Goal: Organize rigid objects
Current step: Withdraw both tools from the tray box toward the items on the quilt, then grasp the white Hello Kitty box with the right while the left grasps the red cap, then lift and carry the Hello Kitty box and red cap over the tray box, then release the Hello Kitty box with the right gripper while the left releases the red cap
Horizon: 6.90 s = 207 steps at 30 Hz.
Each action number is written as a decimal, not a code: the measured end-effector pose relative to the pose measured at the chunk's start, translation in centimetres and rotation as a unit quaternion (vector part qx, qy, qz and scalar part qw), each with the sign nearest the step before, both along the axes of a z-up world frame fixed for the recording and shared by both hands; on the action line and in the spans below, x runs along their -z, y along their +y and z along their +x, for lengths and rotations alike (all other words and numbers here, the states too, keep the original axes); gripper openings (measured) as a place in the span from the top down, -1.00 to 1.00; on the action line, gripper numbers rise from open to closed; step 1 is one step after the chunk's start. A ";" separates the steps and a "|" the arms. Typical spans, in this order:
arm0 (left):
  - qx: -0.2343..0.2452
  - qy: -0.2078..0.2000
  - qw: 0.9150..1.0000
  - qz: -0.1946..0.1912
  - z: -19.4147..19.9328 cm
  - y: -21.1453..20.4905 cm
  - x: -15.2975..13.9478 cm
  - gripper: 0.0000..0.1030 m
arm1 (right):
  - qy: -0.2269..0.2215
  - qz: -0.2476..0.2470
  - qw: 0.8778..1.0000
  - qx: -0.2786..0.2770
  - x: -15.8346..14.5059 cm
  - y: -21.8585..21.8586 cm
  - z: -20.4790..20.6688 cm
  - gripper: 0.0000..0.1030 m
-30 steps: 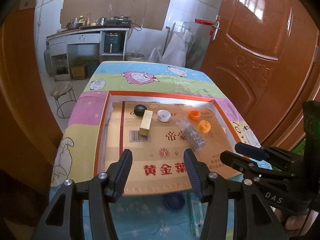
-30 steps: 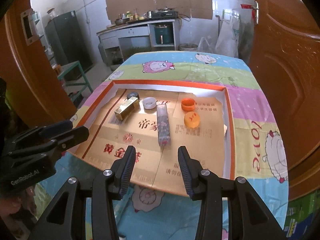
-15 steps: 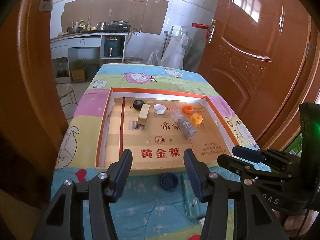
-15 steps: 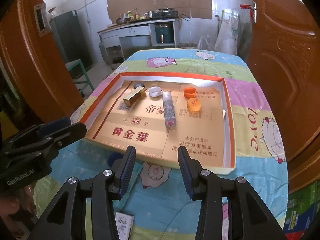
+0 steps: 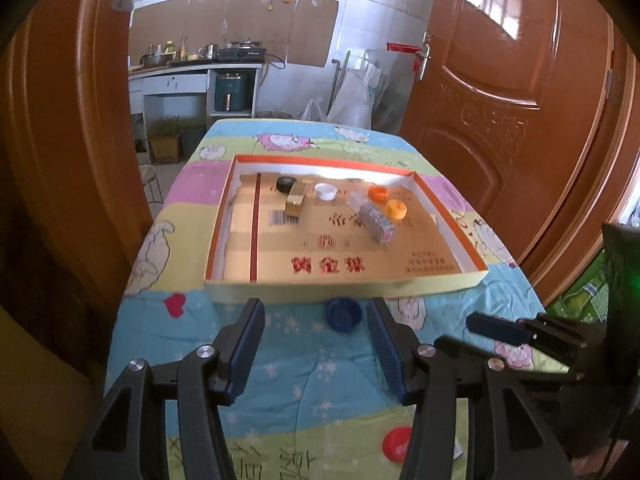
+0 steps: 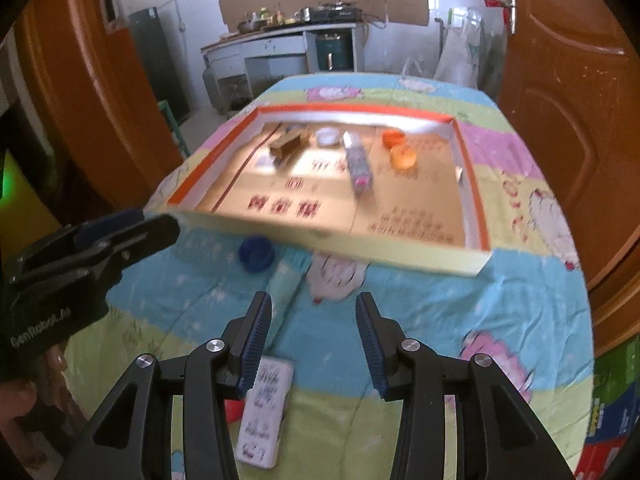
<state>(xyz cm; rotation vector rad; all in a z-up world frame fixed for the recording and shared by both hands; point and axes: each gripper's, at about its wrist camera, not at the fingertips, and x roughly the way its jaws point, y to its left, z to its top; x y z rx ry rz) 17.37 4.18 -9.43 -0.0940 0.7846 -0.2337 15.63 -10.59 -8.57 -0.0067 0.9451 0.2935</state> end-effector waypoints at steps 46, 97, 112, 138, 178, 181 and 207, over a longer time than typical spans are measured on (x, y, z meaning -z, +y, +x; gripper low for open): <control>0.103 0.017 0.992 0.073 -6.5 -6.0 6.6 0.13 | 0.005 -0.038 0.998 0.047 3.5 -2.7 -7.1 0.49; 0.041 -0.021 0.999 0.019 1.5 -3.5 -0.1 0.41 | -0.040 0.001 0.998 0.051 -1.7 -3.6 0.0 0.49; 0.037 -0.023 0.999 0.024 6.0 -4.6 -1.0 0.41 | -0.048 0.009 0.997 0.062 -2.4 -5.0 4.7 0.49; 0.043 0.020 0.998 0.037 15.0 -6.2 2.5 0.41 | -0.010 0.022 0.997 0.074 1.1 -6.6 13.2 0.49; 0.055 0.038 0.997 0.041 17.4 -7.0 6.0 0.26 | 0.005 0.015 0.997 0.074 3.9 -6.3 15.0 0.44; 0.055 0.038 0.997 0.040 17.4 -6.9 6.0 0.26 | 0.005 0.016 0.997 0.075 3.9 -6.3 15.0 0.44; 0.050 0.015 0.998 0.029 14.8 -6.2 2.9 0.25 | -0.023 0.020 0.997 0.078 1.0 -6.3 12.6 0.44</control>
